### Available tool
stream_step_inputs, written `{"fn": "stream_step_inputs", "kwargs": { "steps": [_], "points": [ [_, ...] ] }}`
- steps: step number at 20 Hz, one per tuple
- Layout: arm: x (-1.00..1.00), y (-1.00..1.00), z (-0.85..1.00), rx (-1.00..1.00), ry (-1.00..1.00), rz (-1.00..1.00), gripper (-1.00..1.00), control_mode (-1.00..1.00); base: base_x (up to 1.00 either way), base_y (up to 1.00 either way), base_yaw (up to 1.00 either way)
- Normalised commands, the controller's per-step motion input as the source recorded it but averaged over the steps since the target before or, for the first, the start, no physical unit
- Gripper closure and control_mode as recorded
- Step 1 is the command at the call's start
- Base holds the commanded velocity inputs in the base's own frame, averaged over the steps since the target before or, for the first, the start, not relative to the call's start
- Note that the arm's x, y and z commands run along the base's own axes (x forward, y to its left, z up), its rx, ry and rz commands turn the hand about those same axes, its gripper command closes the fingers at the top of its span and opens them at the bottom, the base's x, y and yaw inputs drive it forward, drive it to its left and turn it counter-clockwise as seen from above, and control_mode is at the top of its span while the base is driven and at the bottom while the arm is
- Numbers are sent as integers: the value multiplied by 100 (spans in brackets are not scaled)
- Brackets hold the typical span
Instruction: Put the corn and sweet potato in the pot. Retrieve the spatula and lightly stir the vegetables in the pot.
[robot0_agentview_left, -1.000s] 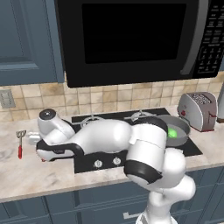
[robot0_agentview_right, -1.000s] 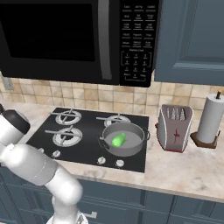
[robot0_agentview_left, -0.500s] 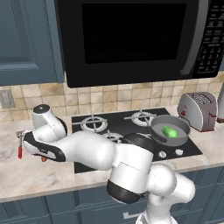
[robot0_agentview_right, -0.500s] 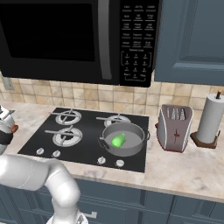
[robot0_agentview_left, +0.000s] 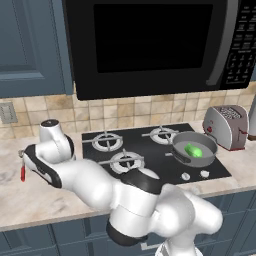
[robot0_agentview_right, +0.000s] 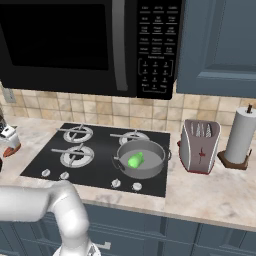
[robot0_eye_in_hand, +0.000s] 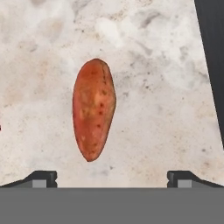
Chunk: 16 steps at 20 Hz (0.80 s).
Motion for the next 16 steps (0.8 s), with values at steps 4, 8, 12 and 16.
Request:
{"fn": "stream_step_inputs", "kwargs": {
  "steps": [4,8,12,16],
  "points": [
    [11,1,0,0,0,0,-100,-100,0,0,0],
    [22,7,-3,0,0,0,-100,-100,0,0,0],
    [23,4,-11,0,0,0,-100,-100,0,0,0],
    [9,0,-17,0,2,0,-100,-100,0,0,0]
  ]
}}
